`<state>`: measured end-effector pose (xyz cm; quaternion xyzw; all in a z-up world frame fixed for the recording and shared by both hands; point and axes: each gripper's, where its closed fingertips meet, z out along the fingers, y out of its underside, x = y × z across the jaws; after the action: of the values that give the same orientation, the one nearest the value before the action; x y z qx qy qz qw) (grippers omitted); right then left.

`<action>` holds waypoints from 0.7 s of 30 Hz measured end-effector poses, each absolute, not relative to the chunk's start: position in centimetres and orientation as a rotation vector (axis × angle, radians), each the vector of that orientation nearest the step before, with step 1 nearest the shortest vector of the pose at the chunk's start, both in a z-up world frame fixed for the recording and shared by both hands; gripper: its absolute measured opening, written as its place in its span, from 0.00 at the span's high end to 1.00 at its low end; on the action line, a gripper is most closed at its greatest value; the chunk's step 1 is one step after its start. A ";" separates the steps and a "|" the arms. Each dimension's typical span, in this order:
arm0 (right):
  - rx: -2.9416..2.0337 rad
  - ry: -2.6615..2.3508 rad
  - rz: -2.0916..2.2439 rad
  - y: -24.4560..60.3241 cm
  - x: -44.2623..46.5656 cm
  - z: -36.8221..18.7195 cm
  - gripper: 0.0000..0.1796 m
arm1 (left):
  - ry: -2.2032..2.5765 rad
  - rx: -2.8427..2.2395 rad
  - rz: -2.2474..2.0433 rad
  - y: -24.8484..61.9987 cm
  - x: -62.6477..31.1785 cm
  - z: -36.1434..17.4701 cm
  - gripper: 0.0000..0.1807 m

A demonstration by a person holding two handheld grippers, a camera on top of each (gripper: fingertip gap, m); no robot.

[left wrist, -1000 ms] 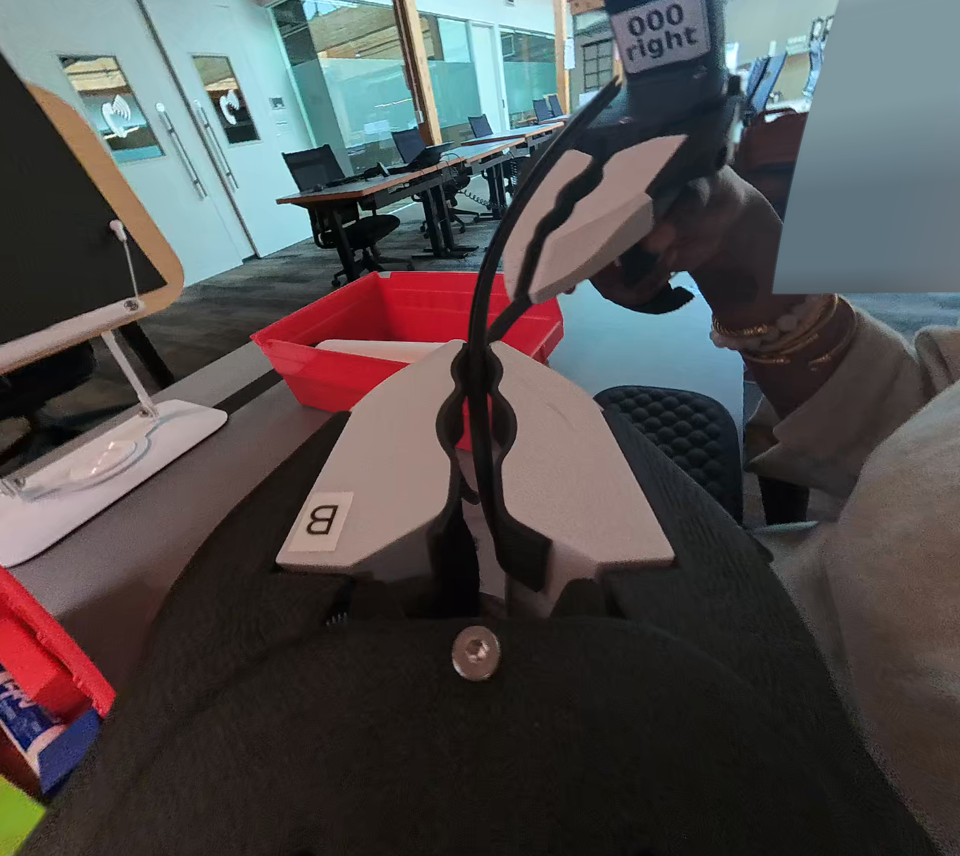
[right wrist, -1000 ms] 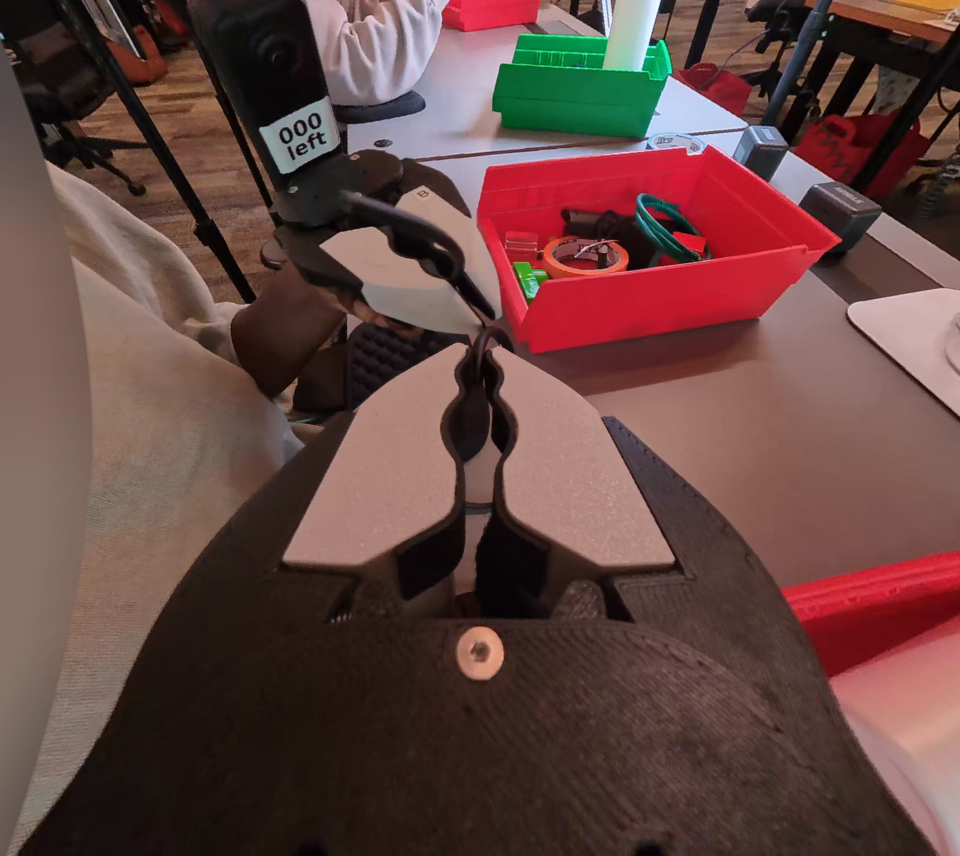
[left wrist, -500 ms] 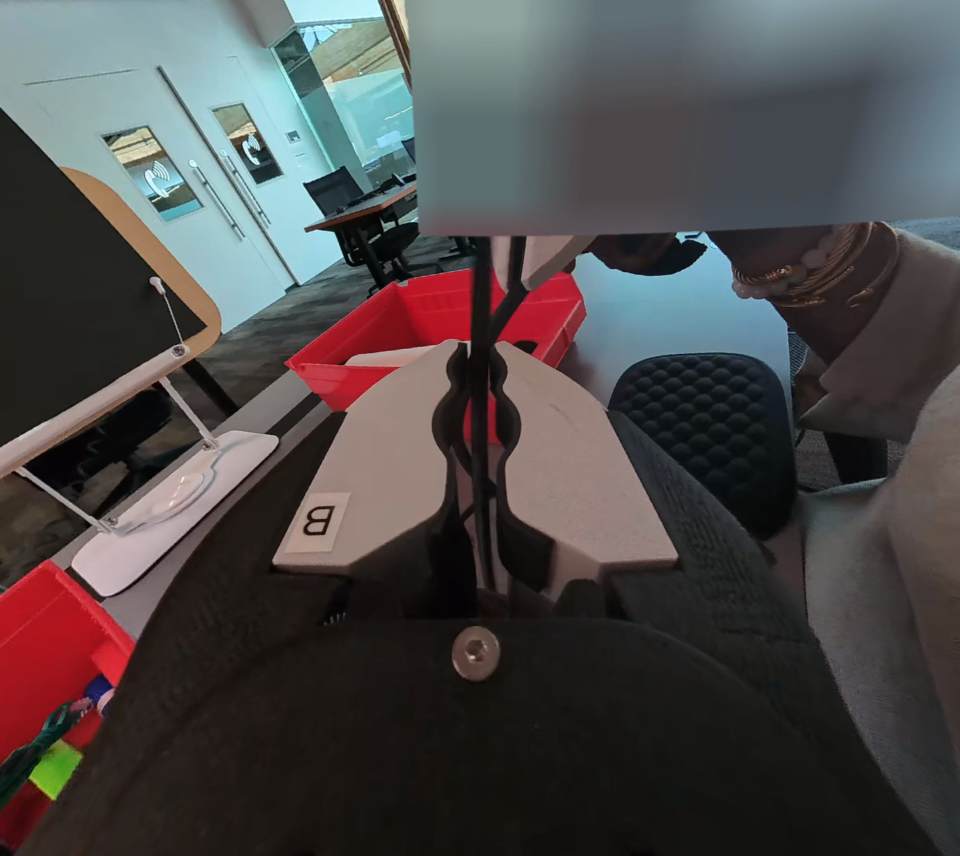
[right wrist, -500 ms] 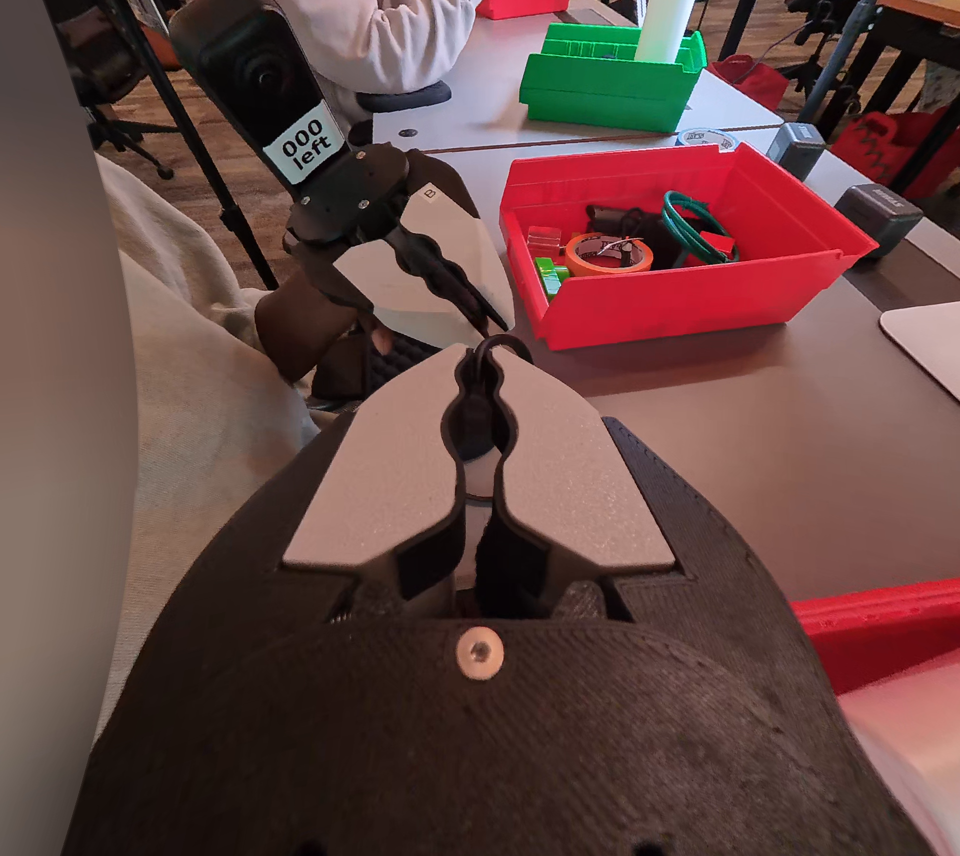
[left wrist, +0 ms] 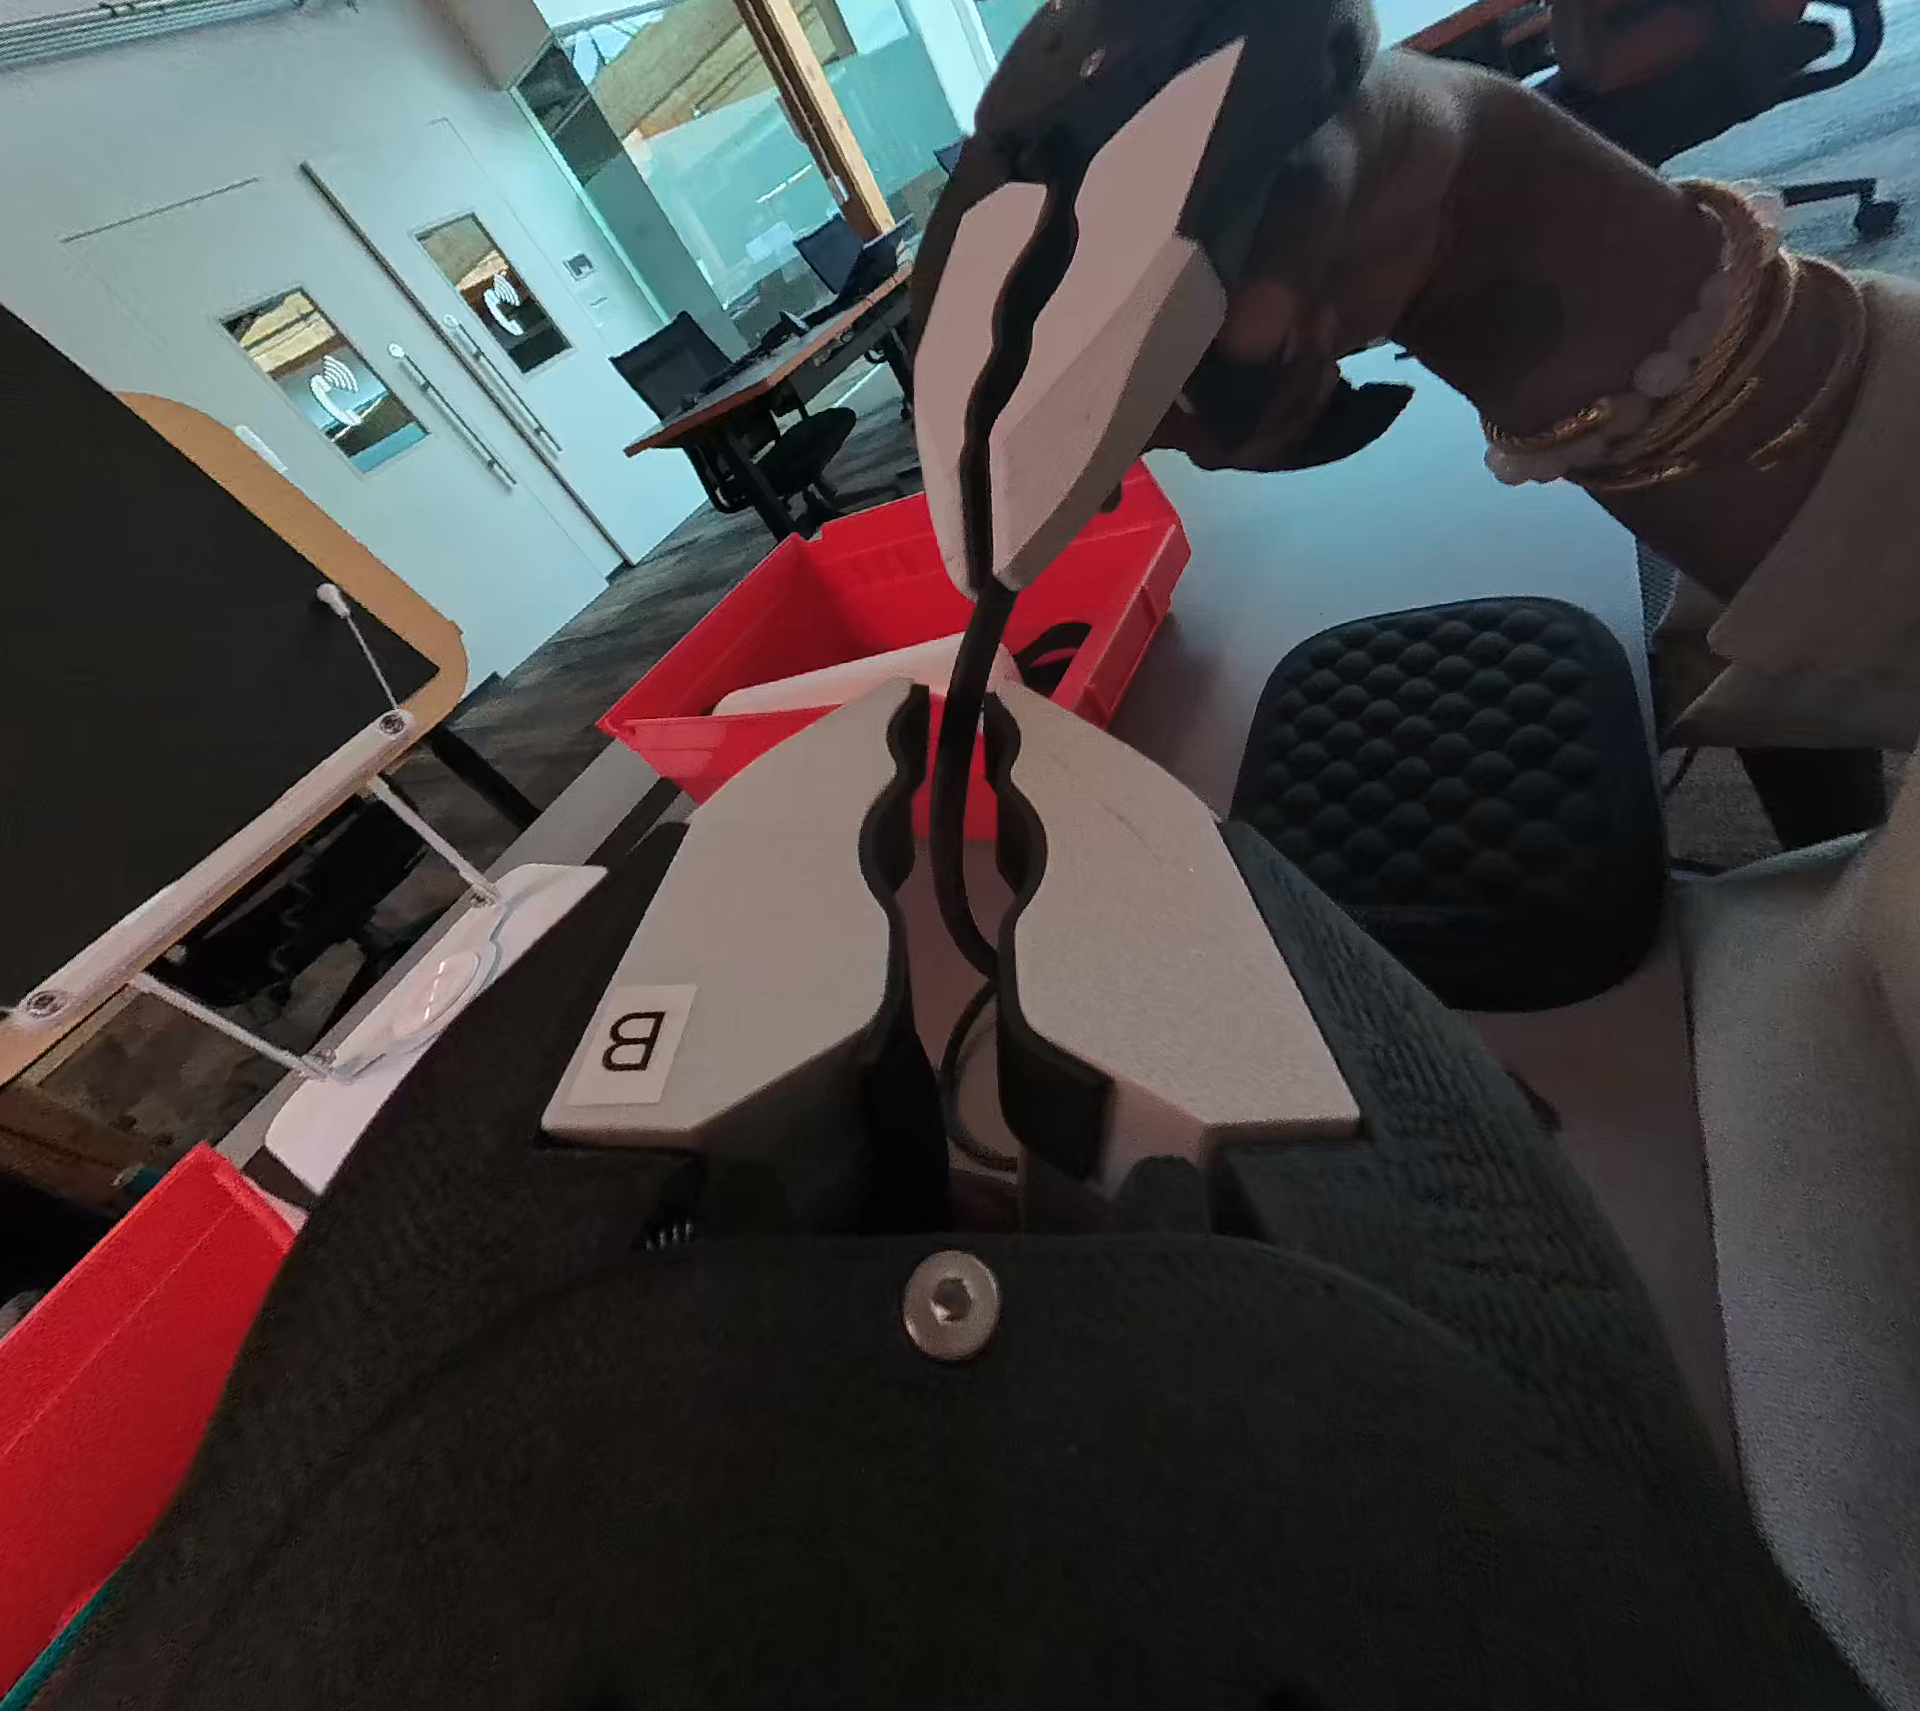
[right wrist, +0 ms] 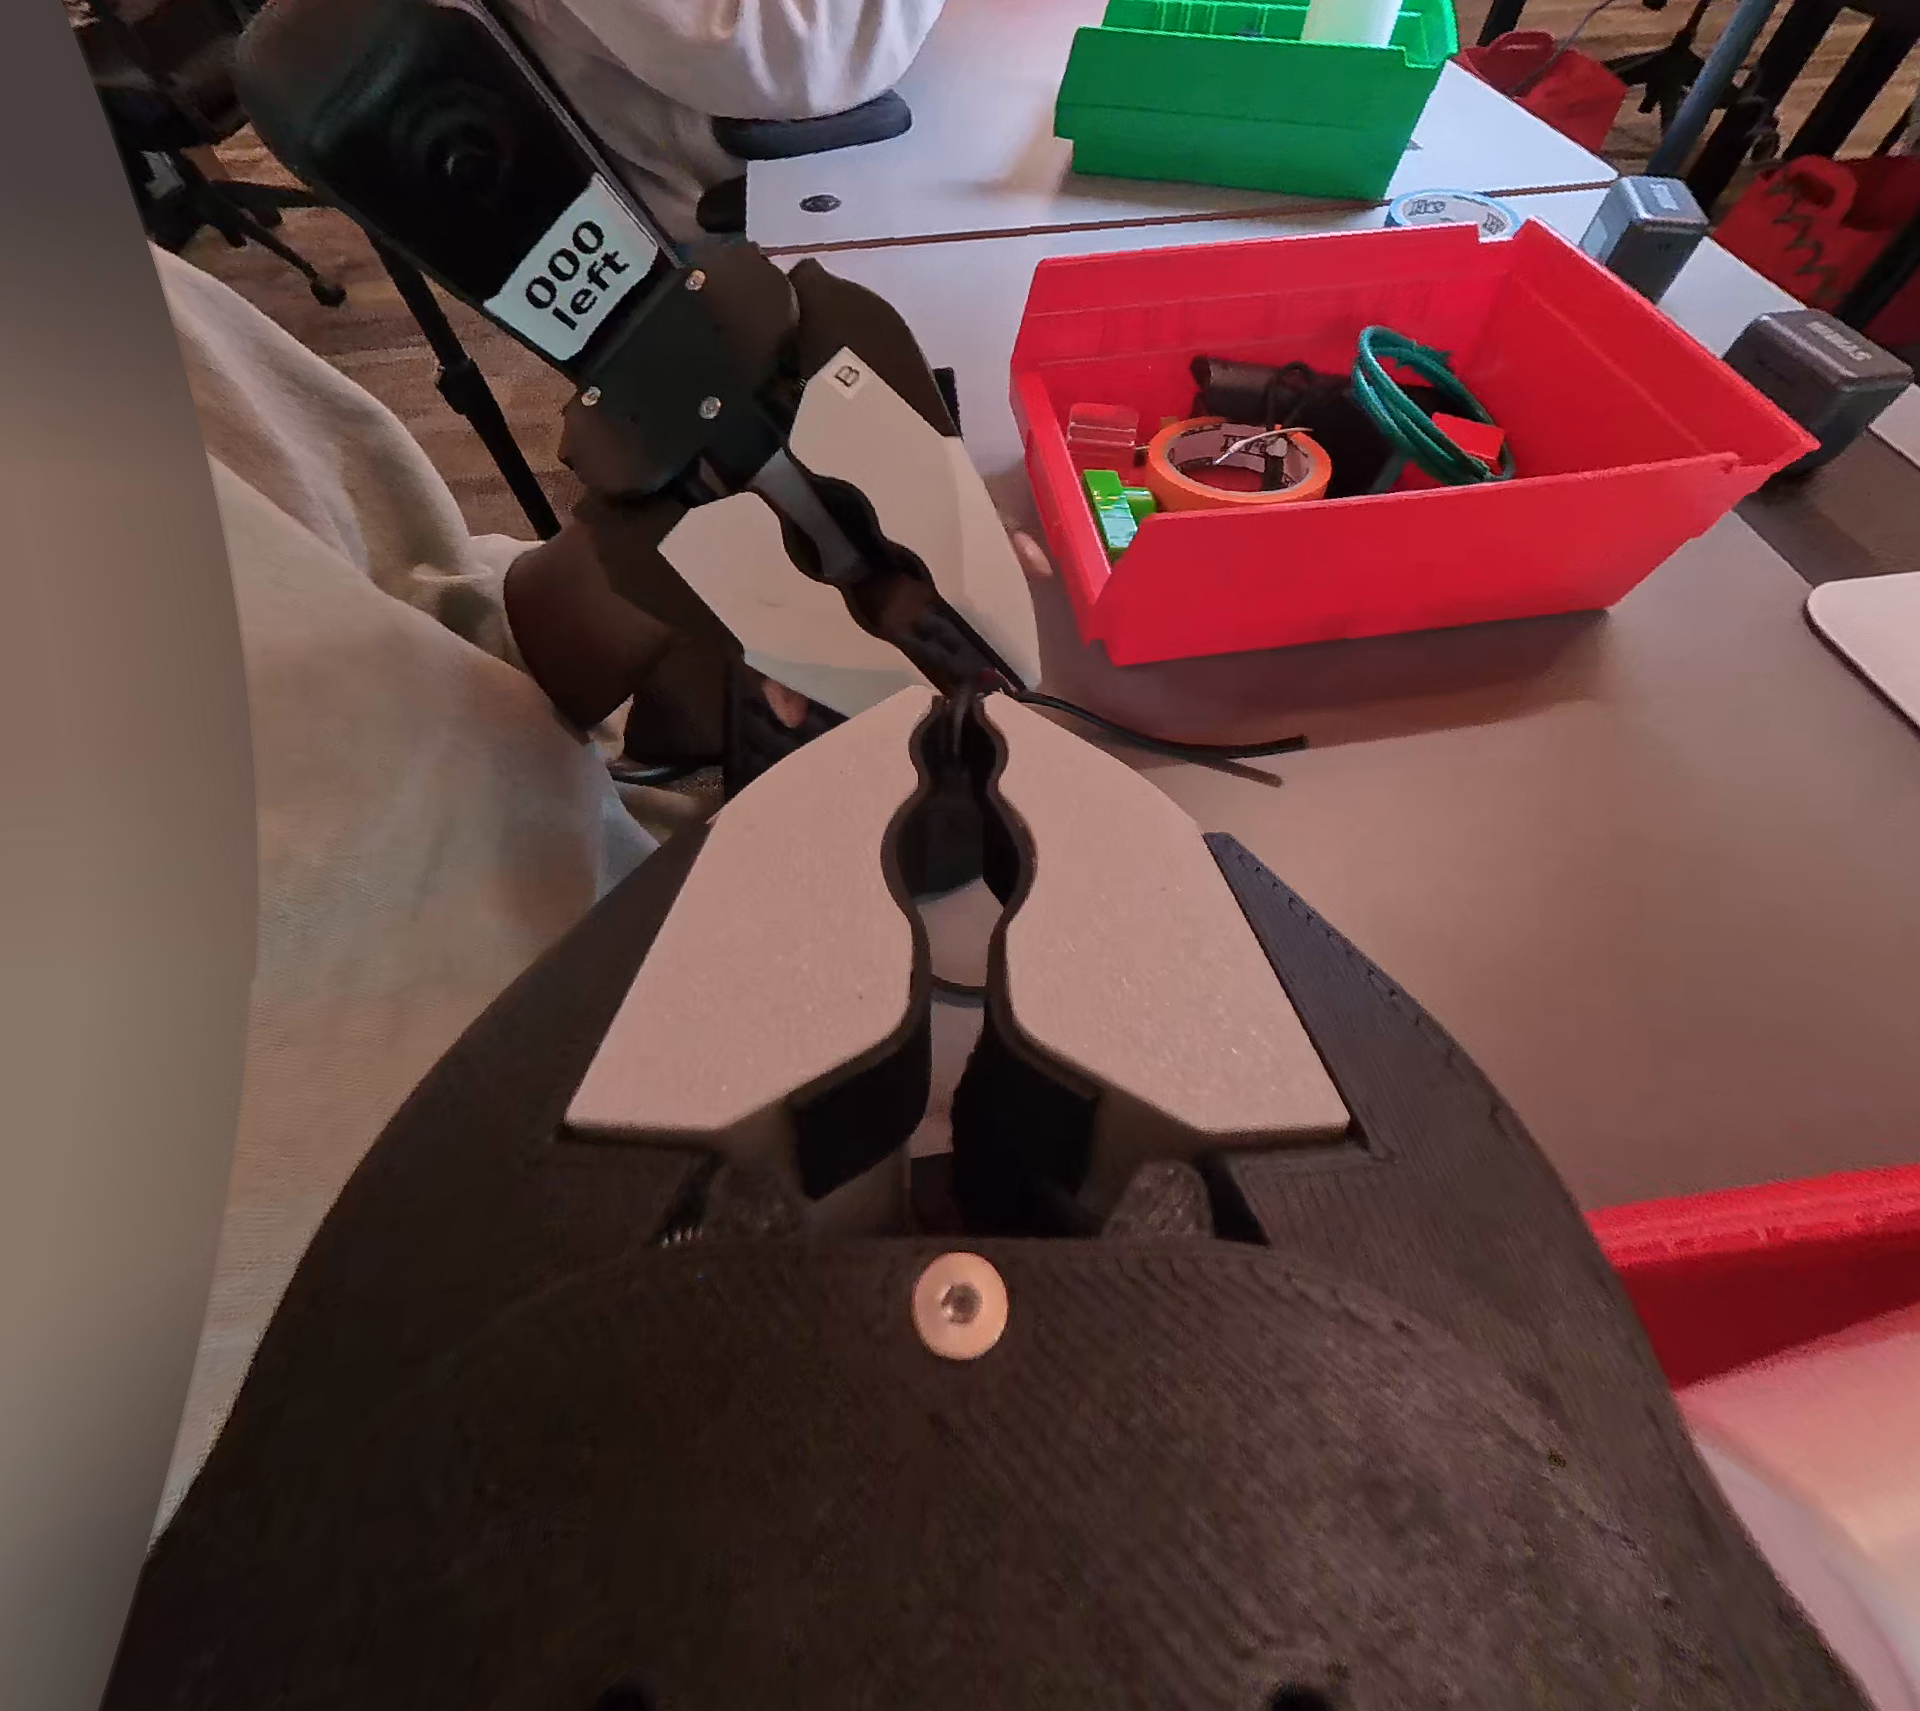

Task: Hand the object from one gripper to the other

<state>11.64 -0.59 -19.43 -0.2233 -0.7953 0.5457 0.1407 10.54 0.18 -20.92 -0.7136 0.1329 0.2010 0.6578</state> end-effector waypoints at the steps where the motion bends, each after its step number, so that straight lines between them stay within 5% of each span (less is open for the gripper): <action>1: -0.633 -2.295 1.585 -0.8 11.7 -19.3 0.98 | 0.302 -1.629 0.470 0.2 10.4 -21.1 0.95; 7: -0.582 -2.191 1.636 -0.9 11.7 -17.9 0.96 | 0.242 -1.588 0.387 -0.3 10.2 -20.1 0.96; 12: -0.567 -2.088 1.651 -0.3 11.2 -17.5 0.78 | 0.003 -1.460 0.092 -2.4 8.3 -18.1 0.96; 21: -0.480 -2.140 1.618 -4.7 9.6 -21.3 0.80 | -0.030 -1.404 -0.108 -2.2 9.2 -17.7 0.96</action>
<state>9.59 -4.69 -21.34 -0.1724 -0.7682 0.5809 0.2066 9.18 -2.20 -17.66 -0.6454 -0.0138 -0.0497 0.7621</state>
